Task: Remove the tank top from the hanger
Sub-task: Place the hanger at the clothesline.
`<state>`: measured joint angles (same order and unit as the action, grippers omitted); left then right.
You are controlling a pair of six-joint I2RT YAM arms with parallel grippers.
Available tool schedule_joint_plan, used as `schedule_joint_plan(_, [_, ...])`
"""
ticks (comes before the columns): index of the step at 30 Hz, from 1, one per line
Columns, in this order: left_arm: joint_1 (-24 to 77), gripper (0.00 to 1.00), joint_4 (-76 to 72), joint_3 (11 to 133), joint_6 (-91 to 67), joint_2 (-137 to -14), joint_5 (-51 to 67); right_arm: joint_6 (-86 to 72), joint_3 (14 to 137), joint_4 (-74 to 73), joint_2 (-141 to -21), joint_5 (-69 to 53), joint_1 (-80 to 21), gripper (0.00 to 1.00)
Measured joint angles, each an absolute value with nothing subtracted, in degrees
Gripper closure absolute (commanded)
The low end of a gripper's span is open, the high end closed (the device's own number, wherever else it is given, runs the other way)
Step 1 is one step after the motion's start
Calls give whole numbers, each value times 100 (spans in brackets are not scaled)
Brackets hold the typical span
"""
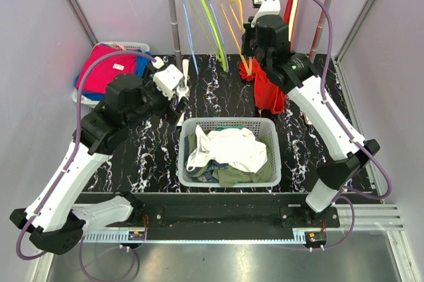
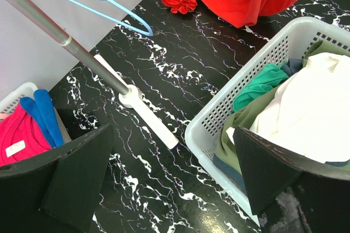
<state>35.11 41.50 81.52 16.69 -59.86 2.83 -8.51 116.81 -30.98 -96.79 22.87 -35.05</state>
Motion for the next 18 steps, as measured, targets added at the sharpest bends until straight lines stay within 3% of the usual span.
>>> schedule_joint_plan(3, [3511,1,4147,8147,1660,-5964,287,-871,11496,-3046,-9640,2268,-3509,98])
schedule_joint_plan(6, [3511,1,4143,8125,1653,-5953,298,-867,11358,-3020,-9605,2182,-3509,75])
schedule_joint_plan(9, [3511,1,4150,8095,1651,-5946,301,-823,11203,-3081,-9480,2130,-3516,66])
schedule_joint_plan(12, [3511,1,4147,8095,1651,-5944,305,-751,11043,-3229,-9212,2084,-3518,62])
schedule_joint_plan(14, [3511,1,4147,8095,1651,-5944,305,-718,10997,-3308,-8969,2067,-3520,53])
schedule_joint_plan(18, [3511,1,4147,8095,1651,-5944,305,-646,10973,-3439,-8348,2045,-3522,49])
